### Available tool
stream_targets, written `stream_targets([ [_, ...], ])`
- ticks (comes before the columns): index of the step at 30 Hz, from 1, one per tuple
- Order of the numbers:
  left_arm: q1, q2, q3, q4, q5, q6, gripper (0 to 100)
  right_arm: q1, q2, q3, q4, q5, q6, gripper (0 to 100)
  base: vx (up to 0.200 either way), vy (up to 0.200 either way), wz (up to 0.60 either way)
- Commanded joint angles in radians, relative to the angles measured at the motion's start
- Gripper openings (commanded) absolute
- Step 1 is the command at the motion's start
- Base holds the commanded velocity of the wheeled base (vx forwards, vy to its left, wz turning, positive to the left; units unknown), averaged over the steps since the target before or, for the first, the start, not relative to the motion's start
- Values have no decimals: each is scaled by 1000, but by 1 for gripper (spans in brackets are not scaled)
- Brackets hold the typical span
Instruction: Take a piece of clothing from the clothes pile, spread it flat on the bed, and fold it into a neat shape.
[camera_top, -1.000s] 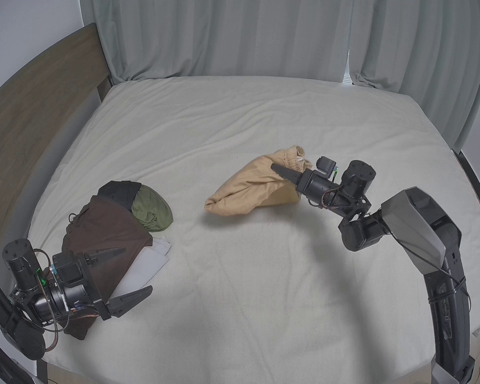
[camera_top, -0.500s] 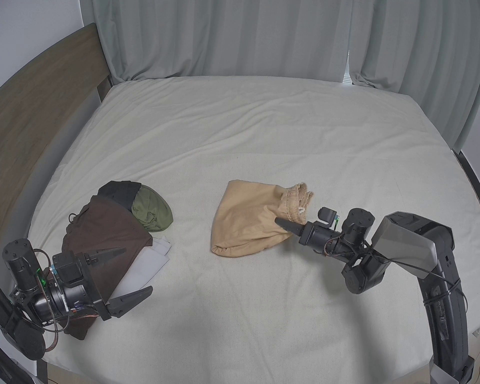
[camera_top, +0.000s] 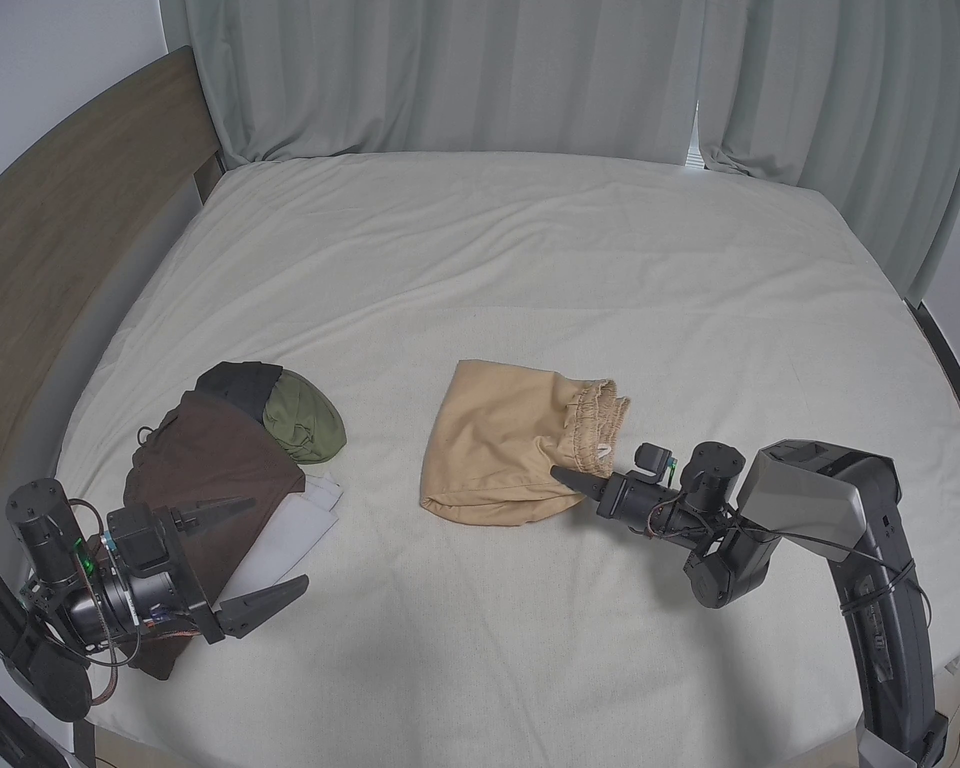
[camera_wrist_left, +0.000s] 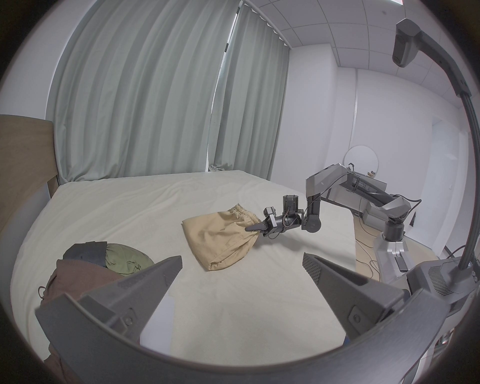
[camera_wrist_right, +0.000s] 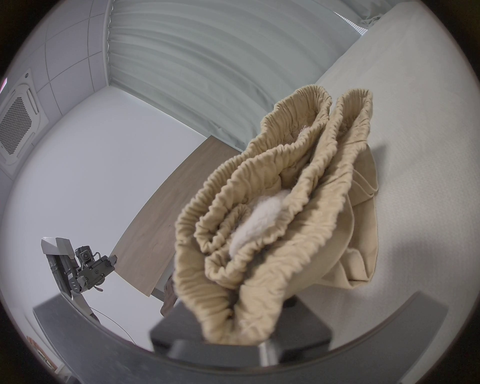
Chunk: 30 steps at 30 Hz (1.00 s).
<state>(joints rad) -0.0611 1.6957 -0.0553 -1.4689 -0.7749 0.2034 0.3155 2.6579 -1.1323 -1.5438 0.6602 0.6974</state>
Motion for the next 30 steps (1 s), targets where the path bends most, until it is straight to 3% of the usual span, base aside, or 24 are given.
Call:
stream_targets([
  [1,0,1,-1,-2,0,1,100,-1,4,5,-1,1,-4,100,0,0,0],
  [12,-8,-4,-1,-2,3,-2,100,19,-85,296,1,13,-165,100,0,0,0],
  [17,-9,-4,-3,-2,3,-2,100,68,-151,398,1,16,-180,100,0,0,0],
  [25,-9,-5,-3,-2,3,-2,100,145,-294,433,1,36,-162,100,0,0,0],
  [30,-9,-7,-8,-2,3,-2,100,134,-326,293,1,30,-61,100,0,0,0],
])
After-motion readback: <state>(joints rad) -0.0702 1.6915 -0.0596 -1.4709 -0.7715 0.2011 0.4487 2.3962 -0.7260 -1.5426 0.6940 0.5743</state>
